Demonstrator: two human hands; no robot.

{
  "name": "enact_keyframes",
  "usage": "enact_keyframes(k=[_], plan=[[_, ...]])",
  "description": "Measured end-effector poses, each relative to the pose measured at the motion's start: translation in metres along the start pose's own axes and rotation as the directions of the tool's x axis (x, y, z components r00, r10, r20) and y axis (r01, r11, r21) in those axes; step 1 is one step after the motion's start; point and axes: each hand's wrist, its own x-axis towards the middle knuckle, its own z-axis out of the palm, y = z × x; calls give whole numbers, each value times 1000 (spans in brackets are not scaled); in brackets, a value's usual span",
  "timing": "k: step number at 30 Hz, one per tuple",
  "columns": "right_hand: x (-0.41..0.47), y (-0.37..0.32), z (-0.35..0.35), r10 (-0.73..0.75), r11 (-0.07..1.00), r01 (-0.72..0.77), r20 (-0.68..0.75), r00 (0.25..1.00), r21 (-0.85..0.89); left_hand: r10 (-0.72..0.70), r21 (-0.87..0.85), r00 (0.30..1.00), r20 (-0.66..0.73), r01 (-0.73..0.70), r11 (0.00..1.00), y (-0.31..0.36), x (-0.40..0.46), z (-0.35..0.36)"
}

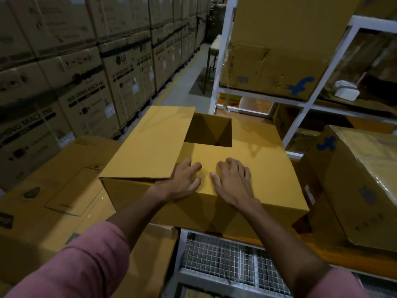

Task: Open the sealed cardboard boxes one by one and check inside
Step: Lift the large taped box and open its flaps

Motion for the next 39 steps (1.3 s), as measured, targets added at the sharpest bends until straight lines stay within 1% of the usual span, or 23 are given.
enact_keyframes(k=[2, 4, 6, 13, 16, 17, 20, 21, 22, 23, 24, 25, 26, 27, 29, 31, 33, 39], plan=[[9, 2, 4, 12, 1000, -12, 74, 997, 1, -35, -100, 998, -46, 31, 995, 2, 7, 3], [11, 8, 5, 25, 1000, -24, 91, 996, -6, -68, -147, 993, -100, 52, 988, 9, 12, 7], [10, 15, 4, 38, 999, -37, 91, 995, -20, -57, -127, 991, -117, 42, 991, 15, 14, 9], [12, 10, 3, 54, 999, -53, 95, 994, -8, -62, -26, 996, -70, 60, 998, 3, 12, 7], [10, 12, 3, 52, 999, -52, 84, 995, -3, -122, 12, 993, -4, 122, 992, 6, 13, -1], [9, 12, 2, 50, 999, -50, 77, 996, -1, -152, -31, 988, 10, 152, 988, 6, 13, -2], [5, 10, -1, 44, 999, -43, 58, 997, -16, -220, -275, 971, 97, 238, 931, 1, 9, -9], [6, 8, -2, 44, 999, -42, 57, 997, -22, -232, -308, 967, 105, 253, 917, -1, 6, -14], [7, 5, -3, 47, 999, -46, 59, 997, -20, -232, -295, 969, 88, 248, 923, -2, 4, -21], [10, 1, -4, 47, 999, -47, 58, 997, -11, -238, -241, 971, 36, 239, 941, -6, 4, -27], [14, -5, -4, 35, 999, -35, 55, 998, 0, -230, -95, 972, -36, 226, 969, -12, 4, -32], [19, -13, -5, 8, 1000, -9, 51, 999, 12, -203, 118, 974, -97, 214, 970, -17, 3, -39], [24, -22, -5, -25, 999, 23, 46, 999, 31, -201, 276, 972, -120, 227, 934, -23, 1, -47], [31, -31, -5, -54, 997, 52, 40, 998, 52, -225, 363, 968, -114, 251, 897, -30, 1, -55], [43, -48, -3, -90, 993, 85, 46, 995, 85, -285, 454, 956, -74, 286, 844, -46, -1, -63], [54, -58, 1, -109, 990, 102, 68, 992, 100, -318, 477, 947, -46, 301, 826, -62, -5, -66], [63, -64, 5, -111, 990, 103, 89, 990, 94, -348, 413, 937, -29, 329, 850, -74, -10, -68], [80, -65, 16, -117, 991, 110, 111, 987, 72, -420, 268, 907, 26, 398, 877, -94, -10, -66]])
